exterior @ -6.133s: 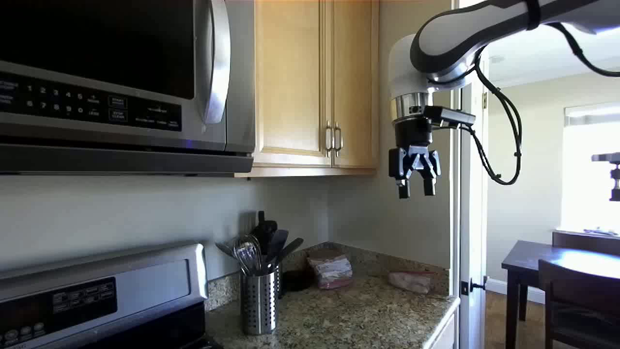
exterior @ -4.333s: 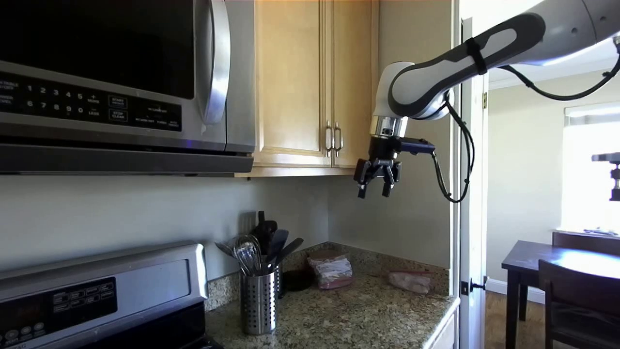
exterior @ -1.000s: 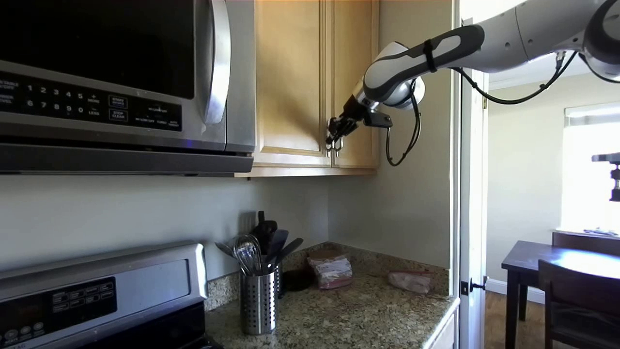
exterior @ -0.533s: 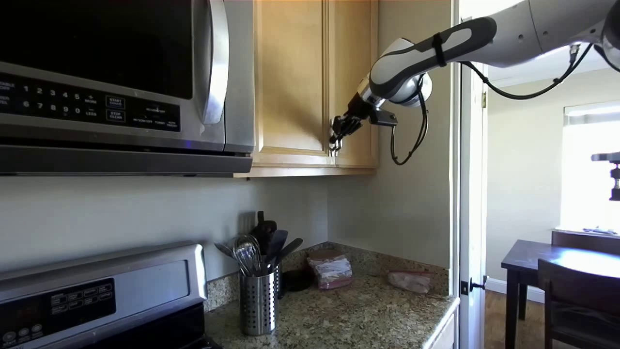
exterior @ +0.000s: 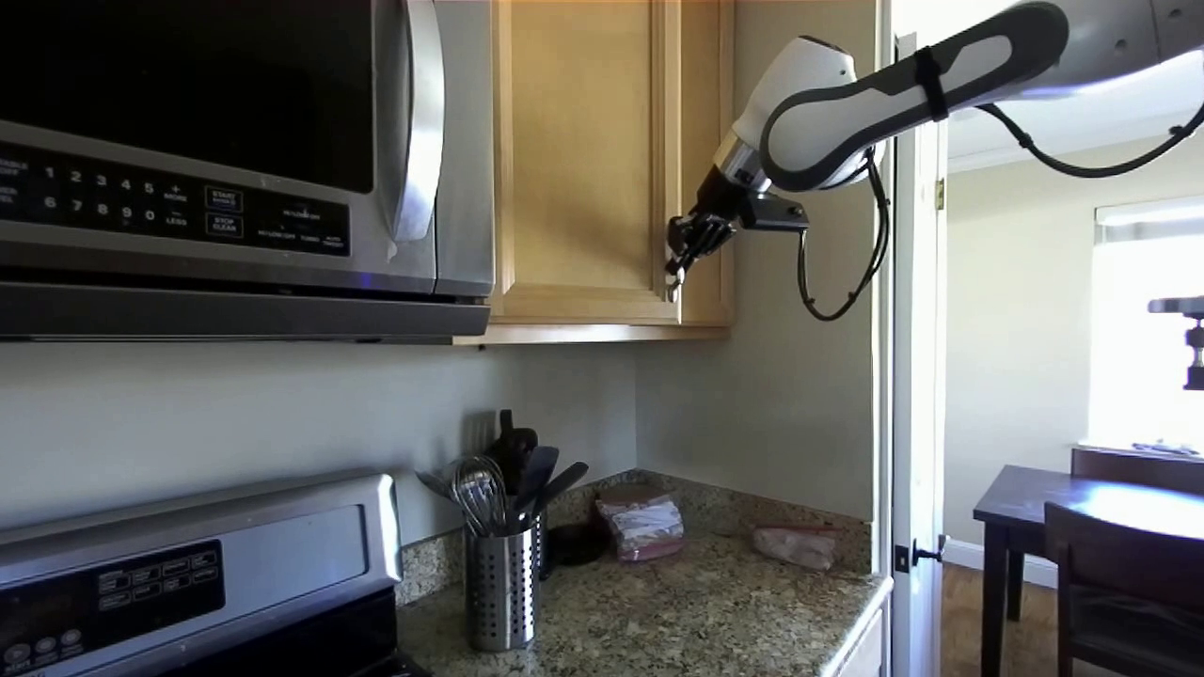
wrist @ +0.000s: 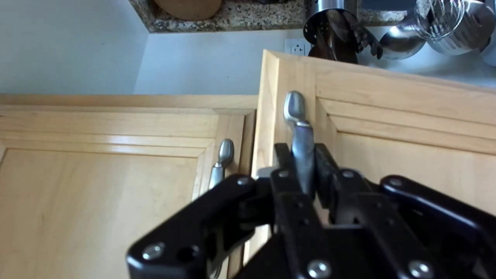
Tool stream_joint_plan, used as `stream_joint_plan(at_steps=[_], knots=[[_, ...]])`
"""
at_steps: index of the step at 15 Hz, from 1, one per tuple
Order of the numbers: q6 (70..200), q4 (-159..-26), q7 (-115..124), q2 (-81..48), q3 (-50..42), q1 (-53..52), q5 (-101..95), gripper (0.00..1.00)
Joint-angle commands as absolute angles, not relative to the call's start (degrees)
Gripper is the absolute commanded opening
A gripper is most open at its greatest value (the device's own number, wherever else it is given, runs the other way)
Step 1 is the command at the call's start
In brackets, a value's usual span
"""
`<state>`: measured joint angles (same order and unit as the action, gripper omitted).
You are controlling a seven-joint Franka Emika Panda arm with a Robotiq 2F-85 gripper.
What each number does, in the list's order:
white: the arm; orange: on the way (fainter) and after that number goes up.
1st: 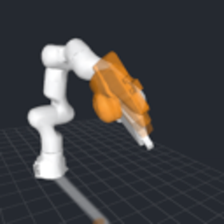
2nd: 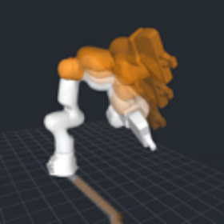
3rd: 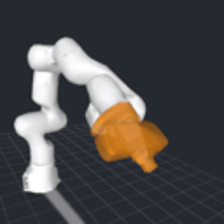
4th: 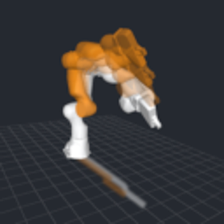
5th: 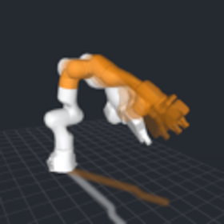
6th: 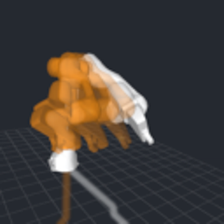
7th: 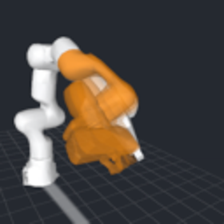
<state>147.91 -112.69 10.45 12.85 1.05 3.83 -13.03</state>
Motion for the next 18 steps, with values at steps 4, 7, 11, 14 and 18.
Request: stream_joint_plan(at_steps=[4, 7, 11, 14, 18], knots=[[141.14, -120.14, 12.53, 22.55, 6.66, -0.02, -13.16, 0.1], [138.35, -122.41, 12.97, 26.72, 7.87, -0.99, -11.77, 0.1], [132.91, -125.23, 13.64, 32.96, 10.67, -3.01, -9.99, 0.1], [128.41, -126.55, 11.16, 36.04, 12.1, -5.91, -7.88, 0.43], [122.53, -127.79, 6.14, 37.81, 11.54, -9.95, -3.95, 0.56]])
